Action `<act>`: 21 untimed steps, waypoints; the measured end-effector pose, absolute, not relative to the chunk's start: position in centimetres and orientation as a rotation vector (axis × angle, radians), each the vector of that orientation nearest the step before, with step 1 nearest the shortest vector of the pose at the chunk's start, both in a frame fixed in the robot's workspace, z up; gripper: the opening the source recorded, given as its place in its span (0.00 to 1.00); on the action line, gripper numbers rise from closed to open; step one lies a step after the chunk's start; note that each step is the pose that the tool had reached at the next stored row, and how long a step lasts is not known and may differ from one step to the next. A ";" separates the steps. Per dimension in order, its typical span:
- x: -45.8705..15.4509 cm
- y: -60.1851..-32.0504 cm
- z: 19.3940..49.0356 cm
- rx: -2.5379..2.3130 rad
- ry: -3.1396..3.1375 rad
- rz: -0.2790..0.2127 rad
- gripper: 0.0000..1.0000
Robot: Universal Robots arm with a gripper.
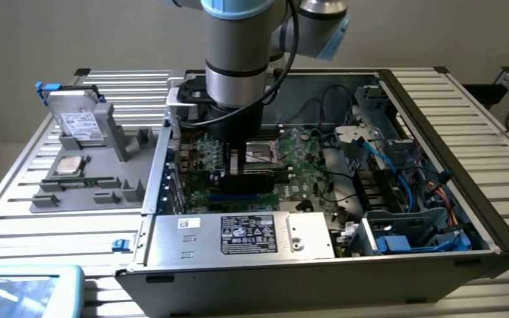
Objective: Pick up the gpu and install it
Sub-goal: 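Insert the gpu into the slot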
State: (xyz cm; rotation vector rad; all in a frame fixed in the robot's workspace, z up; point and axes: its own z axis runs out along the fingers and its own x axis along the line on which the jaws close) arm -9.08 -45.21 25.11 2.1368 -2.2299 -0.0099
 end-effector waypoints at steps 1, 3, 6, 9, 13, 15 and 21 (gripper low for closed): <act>-9.1 -45.2 25.1 2.137 -2.230 -0.010 0.28; -9.1 -45.2 25.1 2.137 -2.230 -0.010 0.28; -9.1 -45.2 25.1 2.137 -2.230 -0.010 0.28; -9.1 -45.1 25.1 2.137 -2.230 -0.010 0.28; -9.1 -45.0 25.1 2.137 -2.230 -0.010 0.28; -9.1 -45.0 25.1 2.137 -2.230 -0.010 0.28; -9.1 -45.0 25.1 2.136 -2.229 -0.012 0.28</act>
